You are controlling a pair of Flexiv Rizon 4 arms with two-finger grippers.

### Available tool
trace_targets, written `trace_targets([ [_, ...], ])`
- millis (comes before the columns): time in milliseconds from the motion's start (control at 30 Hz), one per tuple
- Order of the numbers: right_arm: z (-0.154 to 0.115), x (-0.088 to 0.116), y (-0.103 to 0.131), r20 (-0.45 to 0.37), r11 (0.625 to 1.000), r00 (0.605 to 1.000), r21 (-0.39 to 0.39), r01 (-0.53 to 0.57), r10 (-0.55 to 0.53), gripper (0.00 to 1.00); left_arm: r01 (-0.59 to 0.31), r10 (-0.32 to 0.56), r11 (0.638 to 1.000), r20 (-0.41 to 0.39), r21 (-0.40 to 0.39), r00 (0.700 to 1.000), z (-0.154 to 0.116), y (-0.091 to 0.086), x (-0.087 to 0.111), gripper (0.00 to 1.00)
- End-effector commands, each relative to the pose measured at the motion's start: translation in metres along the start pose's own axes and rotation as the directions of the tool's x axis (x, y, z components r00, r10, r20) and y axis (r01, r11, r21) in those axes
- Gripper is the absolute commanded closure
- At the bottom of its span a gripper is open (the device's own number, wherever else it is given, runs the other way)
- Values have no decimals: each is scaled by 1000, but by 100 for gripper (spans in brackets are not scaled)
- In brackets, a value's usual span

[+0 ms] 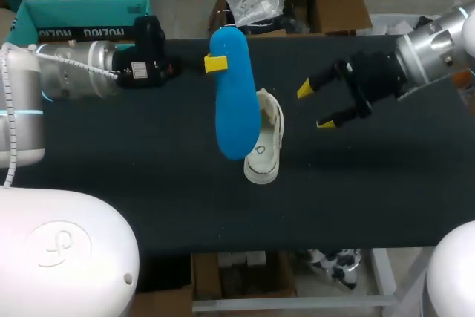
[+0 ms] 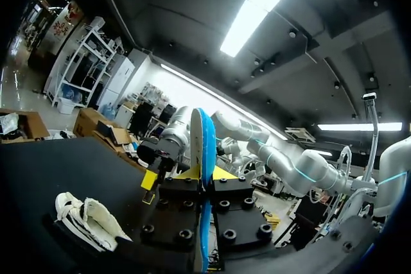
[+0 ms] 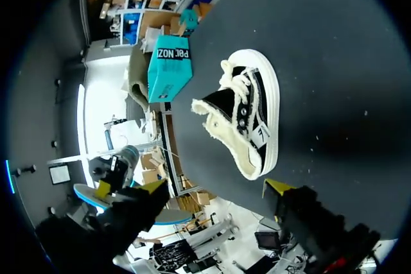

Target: Open the shoe tongue, take the insole out of the shoe, put the insole back into the shoe, and pack the shoe into the shoebox

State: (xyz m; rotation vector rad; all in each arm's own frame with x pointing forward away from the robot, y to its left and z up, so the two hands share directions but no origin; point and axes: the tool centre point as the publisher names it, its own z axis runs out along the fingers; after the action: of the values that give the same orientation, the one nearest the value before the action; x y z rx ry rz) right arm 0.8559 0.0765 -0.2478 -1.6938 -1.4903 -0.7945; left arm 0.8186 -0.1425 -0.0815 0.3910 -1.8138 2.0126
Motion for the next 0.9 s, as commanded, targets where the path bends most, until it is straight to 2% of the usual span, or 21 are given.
trace_targets([
  [33,-1,-1,-1,-2,1000,1000,-1,0,0,0,1,-1,1000,6,3,1000,0,0,2,100],
  [233,-1,-1,-1,-2,1000,1000,-1,0,0,0,1,-1,1000,6,3,1000,0,0,2,100],
  [267,2,3,3,19,998,999,47,-51,50,0,1,-1,1000,6,3,1000,0,0,2,100],
  [333,0,10,3,90,981,980,59,-183,177,0,1,-1,1000,6,3,1000,0,0,2,100],
  [367,-1,13,1,104,962,963,92,-257,247,0,1,-1,1000,6,3,1000,0,0,2,100],
  [433,-7,17,-5,157,908,907,95,-407,390,0,1,-1,1000,6,3,1000,0,0,2,100],
  [500,-11,18,-15,187,831,831,103,-547,524,0,1,-1,1000,6,3,1000,0,0,2,100],
  [533,-13,19,-19,177,804,806,101,-586,565,0,1,-1,1000,6,3,1000,0,0,2,100],
  [567,-17,19,-26,170,738,753,150,-658,636,0,1,-1,1000,6,3,1000,0,0,2,100],
  [600,-16,19,-32,196,698,723,191,-690,662,0,1,-1,1000,6,3,1000,0,0,2,100],
  [633,-16,20,-38,222,678,703,190,-711,675,0,1,-1,1000,6,3,1000,0,0,2,100],
  [667,-17,20,-45,246,665,679,150,-732,692,0,1,-1,1000,6,3,1000,0,0,2,100],
  [900,-17,20,-45,246,665,679,150,-732,692,0,1,-1,1000,6,3,1000,0,0,2,100],
])
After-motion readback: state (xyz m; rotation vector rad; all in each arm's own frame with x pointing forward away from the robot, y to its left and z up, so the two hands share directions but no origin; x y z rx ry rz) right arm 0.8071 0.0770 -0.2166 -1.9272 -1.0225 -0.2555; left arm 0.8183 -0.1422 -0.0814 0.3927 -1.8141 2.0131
